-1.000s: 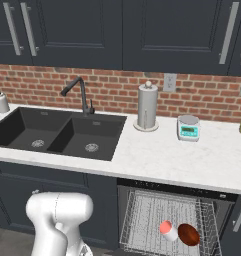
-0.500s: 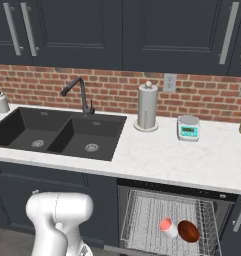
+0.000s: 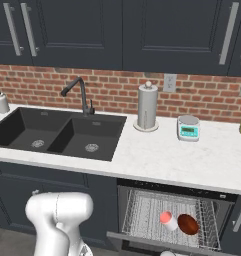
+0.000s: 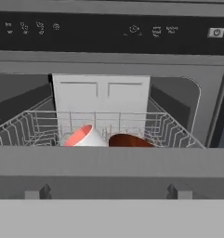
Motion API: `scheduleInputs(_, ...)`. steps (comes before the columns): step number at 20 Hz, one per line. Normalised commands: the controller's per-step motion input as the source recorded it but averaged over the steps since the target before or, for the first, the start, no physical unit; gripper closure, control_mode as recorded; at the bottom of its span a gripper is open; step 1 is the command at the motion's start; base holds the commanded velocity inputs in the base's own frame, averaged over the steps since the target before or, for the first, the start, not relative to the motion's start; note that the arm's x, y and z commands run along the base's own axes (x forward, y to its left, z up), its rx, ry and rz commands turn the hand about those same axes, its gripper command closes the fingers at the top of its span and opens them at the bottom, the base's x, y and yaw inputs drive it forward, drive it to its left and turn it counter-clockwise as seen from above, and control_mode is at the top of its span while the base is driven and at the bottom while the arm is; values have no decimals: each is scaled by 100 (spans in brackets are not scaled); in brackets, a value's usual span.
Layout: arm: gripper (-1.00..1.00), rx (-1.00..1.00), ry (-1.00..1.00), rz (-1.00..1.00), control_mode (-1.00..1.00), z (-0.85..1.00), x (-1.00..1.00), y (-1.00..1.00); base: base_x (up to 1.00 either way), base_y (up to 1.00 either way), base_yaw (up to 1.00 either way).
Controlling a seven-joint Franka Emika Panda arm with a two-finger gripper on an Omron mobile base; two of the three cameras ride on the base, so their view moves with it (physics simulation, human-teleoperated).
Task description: Pick up the cup and bowl from the counter, place them in the dishwasher, and close the dishwasher door.
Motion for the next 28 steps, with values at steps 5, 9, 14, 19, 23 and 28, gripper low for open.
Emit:
scheduleInputs(5, -100, 0, 0, 0, -100, 0, 100, 0, 0, 0, 0)
scheduleInputs(9, -100, 0, 0, 1, -100, 0, 100, 0, 0, 0, 0)
scheduleInputs(14, -100, 0, 0, 0, -100, -3, 100, 0, 0, 0, 0)
scheduleInputs(19, -100, 2, -5, 0, -100, -23, 96, 0, 0, 0, 0)
scheduleInputs(23, -100, 7, -13, 0, -100, -38, 81, 0, 0, 0, 0)
scheduleInputs(28, -100, 8, -10, 0, -100, -29, 46, 0, 0, 0, 0)
